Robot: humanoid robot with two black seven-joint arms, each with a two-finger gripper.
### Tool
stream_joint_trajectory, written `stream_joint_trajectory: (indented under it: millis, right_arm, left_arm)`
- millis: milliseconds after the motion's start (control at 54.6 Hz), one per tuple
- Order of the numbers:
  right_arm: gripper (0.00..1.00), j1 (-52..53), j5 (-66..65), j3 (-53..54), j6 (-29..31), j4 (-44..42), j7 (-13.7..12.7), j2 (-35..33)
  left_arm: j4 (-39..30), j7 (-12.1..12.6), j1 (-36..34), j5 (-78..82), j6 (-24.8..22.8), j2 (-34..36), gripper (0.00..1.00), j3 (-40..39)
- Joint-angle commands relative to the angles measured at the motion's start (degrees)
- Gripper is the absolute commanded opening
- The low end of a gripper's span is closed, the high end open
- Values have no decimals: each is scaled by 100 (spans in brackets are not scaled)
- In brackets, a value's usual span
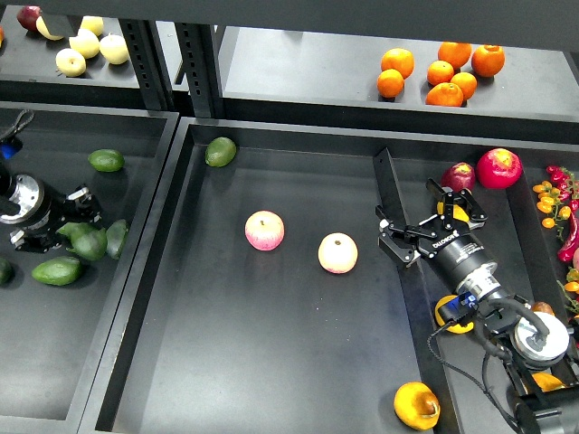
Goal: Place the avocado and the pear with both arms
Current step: 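Carry the avocado into the avocado bin and open the left gripper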
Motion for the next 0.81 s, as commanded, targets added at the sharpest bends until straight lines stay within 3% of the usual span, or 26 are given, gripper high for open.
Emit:
stream_joint_trajectory:
  millis: [0, 787]
  right_arm:
    - [100, -34, 0, 7, 0, 35, -1, 4]
    - [100, -104, 0, 59, 35, 78, -1, 21]
  left_arm:
    - [-2, 0, 124, 67, 1, 11, 17, -78]
    - [164, 0, 836, 427, 1, -85, 23, -228]
